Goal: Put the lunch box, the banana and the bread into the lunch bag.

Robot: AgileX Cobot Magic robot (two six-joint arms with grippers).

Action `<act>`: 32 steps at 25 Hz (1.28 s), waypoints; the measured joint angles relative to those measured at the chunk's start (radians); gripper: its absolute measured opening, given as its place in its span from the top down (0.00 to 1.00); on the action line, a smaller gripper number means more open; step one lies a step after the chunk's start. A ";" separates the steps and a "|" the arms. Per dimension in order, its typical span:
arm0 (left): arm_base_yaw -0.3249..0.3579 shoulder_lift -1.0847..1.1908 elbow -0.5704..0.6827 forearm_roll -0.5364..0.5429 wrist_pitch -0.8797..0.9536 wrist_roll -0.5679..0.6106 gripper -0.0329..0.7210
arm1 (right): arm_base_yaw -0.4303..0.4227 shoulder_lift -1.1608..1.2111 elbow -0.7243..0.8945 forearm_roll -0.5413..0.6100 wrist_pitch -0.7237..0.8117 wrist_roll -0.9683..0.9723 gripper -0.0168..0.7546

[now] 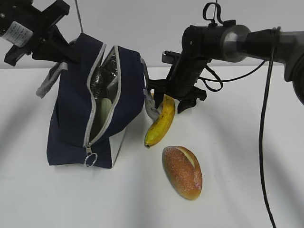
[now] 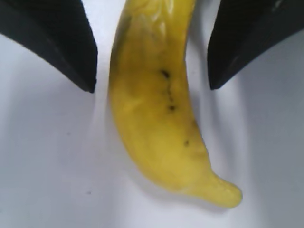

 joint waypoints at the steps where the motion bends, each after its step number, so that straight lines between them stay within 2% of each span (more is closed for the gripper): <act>1: 0.000 0.000 0.000 0.000 0.000 0.000 0.96 | 0.000 0.002 0.000 0.000 -0.002 0.000 0.29; 7: 0.000 0.000 0.000 0.000 0.000 0.000 0.96 | 0.000 0.009 0.000 0.004 -0.006 0.000 0.31; 14: 0.000 0.000 0.000 0.000 0.000 0.000 0.96 | 0.000 0.016 0.000 0.012 -0.004 0.000 0.51; 17: 0.000 0.000 0.000 0.000 0.000 0.000 0.96 | 0.000 0.023 -0.029 -0.021 0.026 0.000 0.56; 24: 0.000 0.000 0.000 0.001 0.000 0.000 0.96 | -0.016 0.027 -0.193 -0.214 0.242 -0.014 0.56; 27: 0.000 0.000 0.000 0.001 0.000 0.000 0.96 | -0.051 0.018 -0.246 -0.231 0.307 -0.033 0.56; 32: 0.000 0.000 0.000 -0.001 0.000 0.000 0.96 | -0.101 -0.084 -0.253 -0.214 0.326 -0.089 0.56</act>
